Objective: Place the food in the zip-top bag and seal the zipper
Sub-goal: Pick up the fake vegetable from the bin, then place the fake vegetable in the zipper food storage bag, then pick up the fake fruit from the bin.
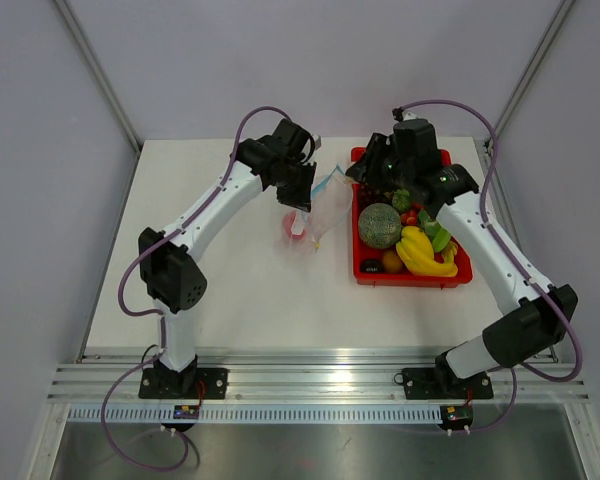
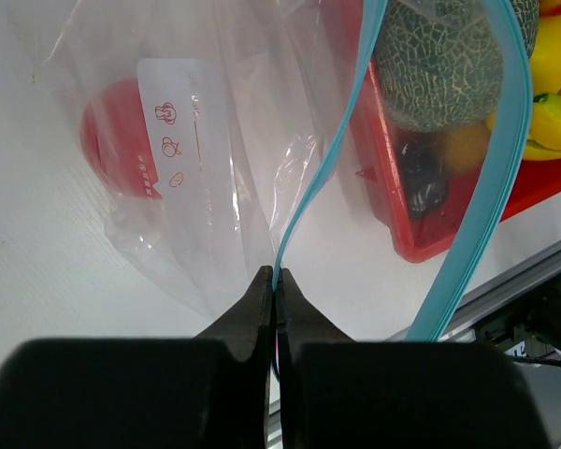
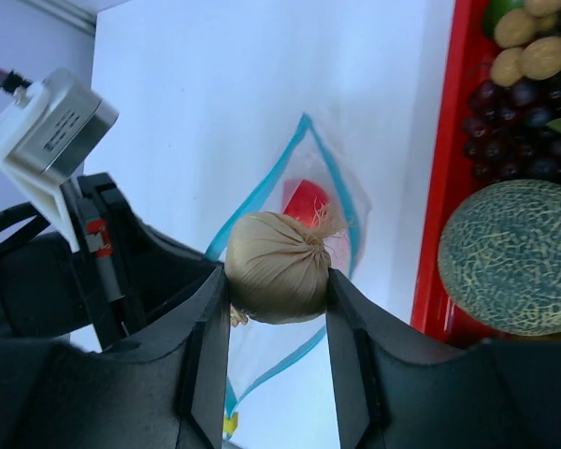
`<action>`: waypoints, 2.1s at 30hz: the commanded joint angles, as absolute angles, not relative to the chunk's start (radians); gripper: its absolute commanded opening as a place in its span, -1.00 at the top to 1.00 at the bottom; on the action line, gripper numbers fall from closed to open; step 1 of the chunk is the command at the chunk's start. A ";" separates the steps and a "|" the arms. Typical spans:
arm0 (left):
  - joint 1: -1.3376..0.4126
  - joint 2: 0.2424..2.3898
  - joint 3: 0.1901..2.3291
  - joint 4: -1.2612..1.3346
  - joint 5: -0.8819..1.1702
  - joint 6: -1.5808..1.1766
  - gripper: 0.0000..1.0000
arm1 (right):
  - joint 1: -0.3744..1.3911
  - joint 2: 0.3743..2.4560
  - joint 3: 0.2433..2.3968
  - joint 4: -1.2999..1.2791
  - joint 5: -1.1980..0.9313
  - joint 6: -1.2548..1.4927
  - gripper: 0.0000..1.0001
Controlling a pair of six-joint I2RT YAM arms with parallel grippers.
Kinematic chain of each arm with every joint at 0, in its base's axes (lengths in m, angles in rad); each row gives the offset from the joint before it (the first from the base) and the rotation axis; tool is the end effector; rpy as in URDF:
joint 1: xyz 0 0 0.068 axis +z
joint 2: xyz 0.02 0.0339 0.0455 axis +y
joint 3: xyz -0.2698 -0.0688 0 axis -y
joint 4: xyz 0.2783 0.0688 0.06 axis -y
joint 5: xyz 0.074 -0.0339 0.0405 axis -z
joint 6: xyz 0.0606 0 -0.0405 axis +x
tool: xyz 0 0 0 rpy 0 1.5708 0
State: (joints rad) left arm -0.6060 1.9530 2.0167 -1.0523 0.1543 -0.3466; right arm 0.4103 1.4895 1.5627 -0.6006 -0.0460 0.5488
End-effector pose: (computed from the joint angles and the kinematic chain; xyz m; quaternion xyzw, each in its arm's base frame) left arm 0.3795 -0.2743 0.3296 0.1455 0.9442 -0.1968 0.2204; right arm 0.3542 0.1571 0.3949 0.0485 0.8655 0.2476 0.4328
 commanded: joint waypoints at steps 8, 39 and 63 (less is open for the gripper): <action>-0.606 1.944 2.052 -1.037 0.181 -0.353 1.00 | 0.528 1.578 1.578 -0.600 -0.077 0.563 0.07; -0.606 1.910 2.019 -1.028 0.130 -0.377 1.00 | -0.040 1.790 1.669 -0.733 0.227 0.465 -0.90; -0.606 1.910 1.982 -1.017 0.127 -0.354 1.00 | -0.129 2.060 1.781 -0.635 0.075 0.574 -0.83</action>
